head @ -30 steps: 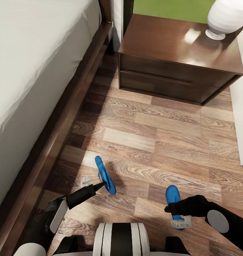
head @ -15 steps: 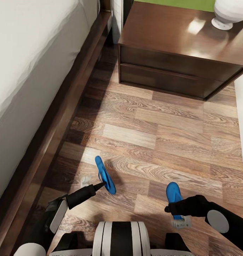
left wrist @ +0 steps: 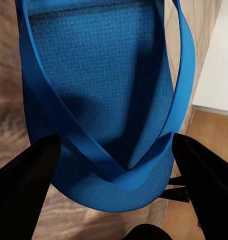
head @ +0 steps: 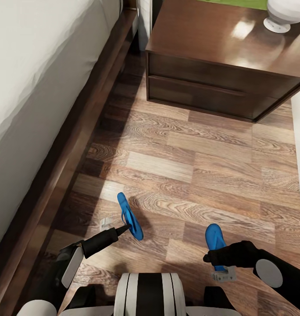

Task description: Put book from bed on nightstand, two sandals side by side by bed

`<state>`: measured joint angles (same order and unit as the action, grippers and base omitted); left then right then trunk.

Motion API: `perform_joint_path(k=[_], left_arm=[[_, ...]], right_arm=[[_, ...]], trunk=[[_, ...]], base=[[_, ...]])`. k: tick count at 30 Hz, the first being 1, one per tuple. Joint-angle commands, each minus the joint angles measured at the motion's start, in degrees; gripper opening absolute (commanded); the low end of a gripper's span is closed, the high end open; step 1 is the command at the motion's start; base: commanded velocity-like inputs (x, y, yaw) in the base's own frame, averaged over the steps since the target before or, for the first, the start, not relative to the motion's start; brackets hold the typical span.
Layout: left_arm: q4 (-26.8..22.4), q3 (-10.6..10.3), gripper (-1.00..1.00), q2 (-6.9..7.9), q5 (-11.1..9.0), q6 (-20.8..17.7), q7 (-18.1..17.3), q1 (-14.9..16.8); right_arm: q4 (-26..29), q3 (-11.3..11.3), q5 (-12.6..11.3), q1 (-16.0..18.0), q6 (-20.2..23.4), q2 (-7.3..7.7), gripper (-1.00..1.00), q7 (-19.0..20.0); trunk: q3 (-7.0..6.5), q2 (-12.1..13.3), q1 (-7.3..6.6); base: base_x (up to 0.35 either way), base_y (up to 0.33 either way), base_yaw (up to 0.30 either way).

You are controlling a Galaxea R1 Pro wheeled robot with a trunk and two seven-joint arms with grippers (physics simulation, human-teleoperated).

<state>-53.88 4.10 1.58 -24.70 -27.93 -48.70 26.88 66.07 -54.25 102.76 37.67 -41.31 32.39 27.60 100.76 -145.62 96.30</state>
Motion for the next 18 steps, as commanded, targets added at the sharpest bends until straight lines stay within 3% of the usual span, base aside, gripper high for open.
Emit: perform_joint_path(k=[1,10,18], left_arm=[[0.0,0.0,-1.00,0.00,-0.4,-0.4,-0.1,0.0],[0.0,0.0,-1.00,0.00,-0.4,-0.5,-0.1,0.0],[0.0,0.0,-1.00,0.00,-0.4,-0.4,-0.1,0.0]], right_arm=[[0.1,-0.2,0.1,0.1,-0.1,0.04,1.00,0.2],[1.4,-0.1,0.2,0.0,0.2,0.12,1.00,0.1],[6.0,-0.1,0.2,0.0,0.3,0.51,1.00,0.2]], trunk=[[0.03,0.0,-0.01],[0.03,0.0,-0.01],[0.03,0.0,-0.01]], base=[[0.000,0.000,0.000],[0.000,0.000,0.000],[0.000,0.000,0.000]])
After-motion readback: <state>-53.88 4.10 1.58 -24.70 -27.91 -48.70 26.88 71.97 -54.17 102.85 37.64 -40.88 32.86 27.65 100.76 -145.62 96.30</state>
